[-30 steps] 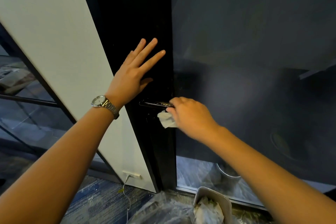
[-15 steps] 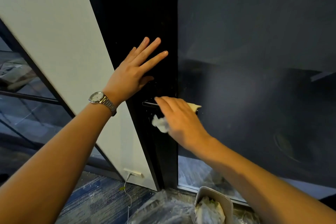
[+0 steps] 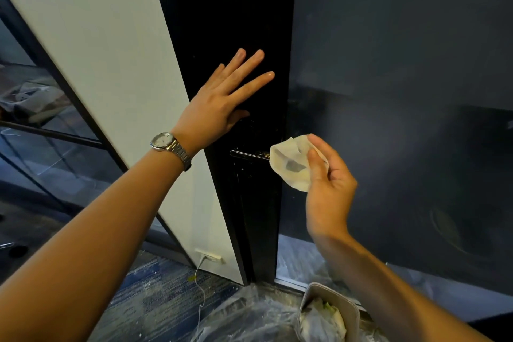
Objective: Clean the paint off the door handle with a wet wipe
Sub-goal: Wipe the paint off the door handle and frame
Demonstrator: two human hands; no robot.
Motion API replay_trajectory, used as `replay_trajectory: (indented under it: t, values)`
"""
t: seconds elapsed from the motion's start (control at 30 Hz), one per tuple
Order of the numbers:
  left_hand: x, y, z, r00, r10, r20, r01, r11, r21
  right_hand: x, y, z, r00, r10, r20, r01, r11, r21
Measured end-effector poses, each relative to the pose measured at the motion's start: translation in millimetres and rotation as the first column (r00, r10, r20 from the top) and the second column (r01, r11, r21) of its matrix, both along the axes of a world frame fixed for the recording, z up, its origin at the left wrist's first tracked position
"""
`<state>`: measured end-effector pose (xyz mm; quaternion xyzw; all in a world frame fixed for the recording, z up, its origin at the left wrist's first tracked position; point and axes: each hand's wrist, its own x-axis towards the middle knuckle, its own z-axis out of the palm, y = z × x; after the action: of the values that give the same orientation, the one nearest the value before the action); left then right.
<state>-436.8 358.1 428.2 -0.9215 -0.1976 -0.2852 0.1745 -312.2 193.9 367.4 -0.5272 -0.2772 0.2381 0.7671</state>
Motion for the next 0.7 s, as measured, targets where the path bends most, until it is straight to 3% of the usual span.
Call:
replay_trajectory:
  t: [0.07,0.17,0.27,0.3,0.37,0.47,0.5,0.53,0.6,0.7]
  values:
    - [0,0,0,1.000,-0.006,0.006,0.006,1.000,0.002,-7,2,-4,0.999,0.035,-0.032,-0.037,0.997,-0.070]
    - [1,-1,0,1.000,-0.011,0.014,0.011,1.000,0.005,-6,1,-10,0.995,0.091,0.045,-0.082,0.982,-0.173]
    - [1,-1,0,1.000,-0.012,0.017,0.012,1.000,0.002,6,-1,-12,0.919,0.141,0.368,-0.055,0.971,-0.235]
    - [1,0,0,1.000,-0.013,0.018,0.013,1.000,0.005,12,-1,-11,0.827,0.154,0.541,-0.016,0.968,-0.251]
    - [2,-1,0,1.000,-0.008,0.016,0.008,1.000,0.002,17,3,-8,0.528,0.206,0.824,0.092,0.951,-0.296]
    - [1,-2,0,1.000,-0.005,0.016,0.005,1.000,-0.017,7,19,10,0.140,0.267,0.953,0.339,0.892,-0.300]
    - [1,-3,1,1.000,-0.005,0.016,0.005,1.000,-0.018,-1,23,18,0.079,0.320,0.944,0.357,0.875,-0.327]
    - [1,-4,1,1.000,-0.004,0.015,0.004,1.000,-0.018,-9,29,26,0.074,0.375,0.924,0.321,0.868,-0.378]
    - [1,-4,1,1.000,0.001,0.009,0.000,1.000,-0.014,-21,40,37,0.191,0.560,0.806,0.221,0.775,-0.592]
    - [1,-4,2,1.000,-0.001,0.003,0.001,1.000,-0.005,-25,59,51,0.359,0.686,0.633,0.109,0.643,-0.758]
